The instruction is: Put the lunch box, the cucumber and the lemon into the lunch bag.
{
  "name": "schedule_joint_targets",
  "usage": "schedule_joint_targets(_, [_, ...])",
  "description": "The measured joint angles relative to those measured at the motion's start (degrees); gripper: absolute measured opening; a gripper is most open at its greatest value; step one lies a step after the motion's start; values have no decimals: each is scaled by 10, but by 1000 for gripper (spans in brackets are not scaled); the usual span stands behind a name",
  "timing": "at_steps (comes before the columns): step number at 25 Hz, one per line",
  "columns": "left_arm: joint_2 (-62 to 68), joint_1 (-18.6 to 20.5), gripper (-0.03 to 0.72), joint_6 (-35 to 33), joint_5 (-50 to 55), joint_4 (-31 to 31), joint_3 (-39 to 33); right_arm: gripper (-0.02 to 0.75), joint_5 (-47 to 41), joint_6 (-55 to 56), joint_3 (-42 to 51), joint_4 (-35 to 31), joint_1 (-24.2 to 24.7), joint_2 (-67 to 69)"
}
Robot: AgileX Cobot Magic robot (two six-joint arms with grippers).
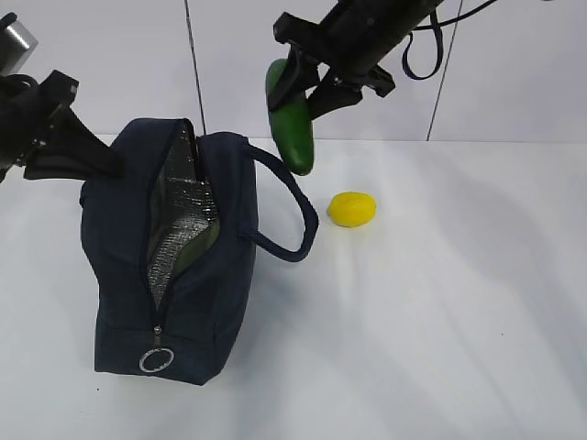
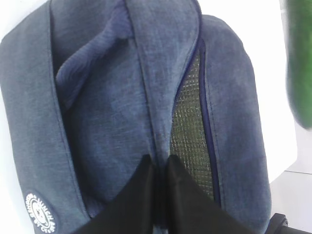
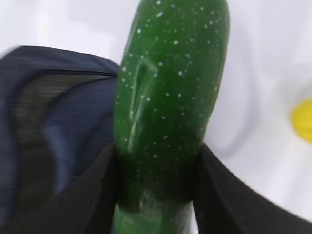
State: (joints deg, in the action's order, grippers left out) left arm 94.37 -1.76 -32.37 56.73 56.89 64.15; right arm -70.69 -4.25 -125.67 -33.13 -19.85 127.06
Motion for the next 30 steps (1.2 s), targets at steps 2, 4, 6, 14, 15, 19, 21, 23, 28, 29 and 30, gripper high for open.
schedule_joint_targets(2, [0, 0, 9, 0, 0, 0, 0, 342, 0, 1, 0, -47, 0, 0])
schedule_joint_targets(4, [0, 0, 9, 0, 0, 0, 0, 342, 0, -3, 0, -88, 0, 0])
schedule_joint_targets(6, [0, 0, 9, 0, 0, 0, 0, 342, 0, -15, 0, -133, 0, 0])
schedule_joint_targets(14, [0, 0, 9, 0, 0, -1, 0, 342, 0, -92, 0, -194, -36, 0])
schedule_joint_targets(15, [0, 0, 9, 0, 0, -1, 0, 342, 0, -103, 0, -194, -44, 0])
schedule_joint_targets(19, [0, 0, 9, 0, 0, -1, 0, 342, 0, -112, 0, -177, -66, 0])
schedule_joint_targets(21, [0, 0, 9, 0, -1, -1, 0, 342, 0, -95, 0, -165, -70, 0])
schedule_joint_targets(23, [0, 0, 9, 0, -4, -1, 0, 342, 0, -80, 0, -156, -74, 0])
schedule_joint_targets(28, [0, 0, 9, 0, -8, -1, 0, 342, -1, -56, 4, -120, -75, 0])
schedule_joint_targets(29, [0, 0, 9, 0, -9, -1, 0, 342, -1, -55, 10, -121, -75, -1])
schedule_joint_targets(30, [0, 0, 9, 0, -10, -1, 0, 342, -1, -55, 18, -125, -75, -3])
